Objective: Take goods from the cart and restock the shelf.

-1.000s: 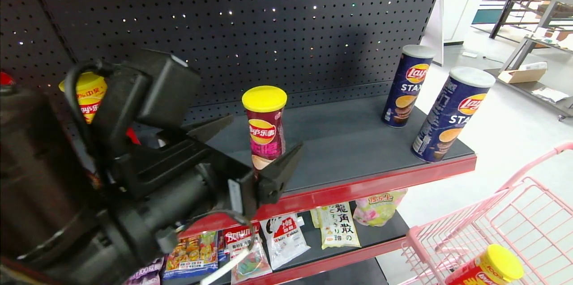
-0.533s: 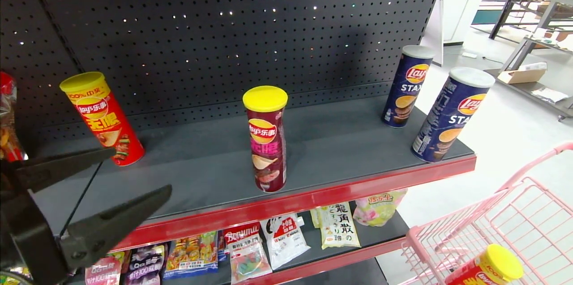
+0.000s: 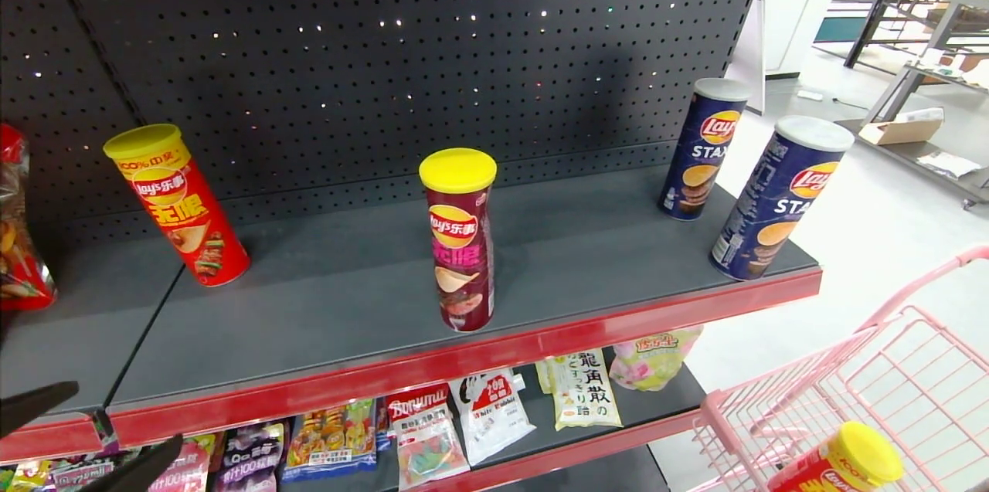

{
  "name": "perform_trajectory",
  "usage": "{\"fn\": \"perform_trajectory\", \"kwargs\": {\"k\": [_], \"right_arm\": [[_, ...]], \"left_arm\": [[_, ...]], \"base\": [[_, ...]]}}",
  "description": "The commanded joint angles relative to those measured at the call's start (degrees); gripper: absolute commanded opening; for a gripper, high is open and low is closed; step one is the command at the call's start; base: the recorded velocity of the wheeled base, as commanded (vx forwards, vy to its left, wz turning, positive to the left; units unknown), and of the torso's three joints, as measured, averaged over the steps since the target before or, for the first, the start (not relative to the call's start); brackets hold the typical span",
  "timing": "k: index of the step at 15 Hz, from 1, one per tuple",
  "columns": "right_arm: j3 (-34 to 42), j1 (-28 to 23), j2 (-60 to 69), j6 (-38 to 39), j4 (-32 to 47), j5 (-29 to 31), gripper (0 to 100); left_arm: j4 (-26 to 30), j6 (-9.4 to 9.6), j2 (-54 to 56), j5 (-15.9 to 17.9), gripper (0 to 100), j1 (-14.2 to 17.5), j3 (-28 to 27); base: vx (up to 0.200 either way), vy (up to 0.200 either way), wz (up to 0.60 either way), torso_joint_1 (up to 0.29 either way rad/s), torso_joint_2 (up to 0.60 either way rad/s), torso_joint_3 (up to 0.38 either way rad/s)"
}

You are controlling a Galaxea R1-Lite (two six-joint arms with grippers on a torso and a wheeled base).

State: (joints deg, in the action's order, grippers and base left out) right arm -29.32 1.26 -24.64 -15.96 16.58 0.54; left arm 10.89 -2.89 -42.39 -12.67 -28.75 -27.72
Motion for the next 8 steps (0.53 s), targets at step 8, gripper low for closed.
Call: {"fn": "perform_trajectory", "kwargs": {"k": [8], "right_arm": [[-1.8, 0.3, -6.5, -0.2, -1.7, -0.5, 0]], "left_arm": [[5.8, 0.08, 4.8, 0.4, 100, 4.0, 0.5]], "base": [[0.000, 0.000, 0.00, 0.000, 0.00, 0.000]]}}
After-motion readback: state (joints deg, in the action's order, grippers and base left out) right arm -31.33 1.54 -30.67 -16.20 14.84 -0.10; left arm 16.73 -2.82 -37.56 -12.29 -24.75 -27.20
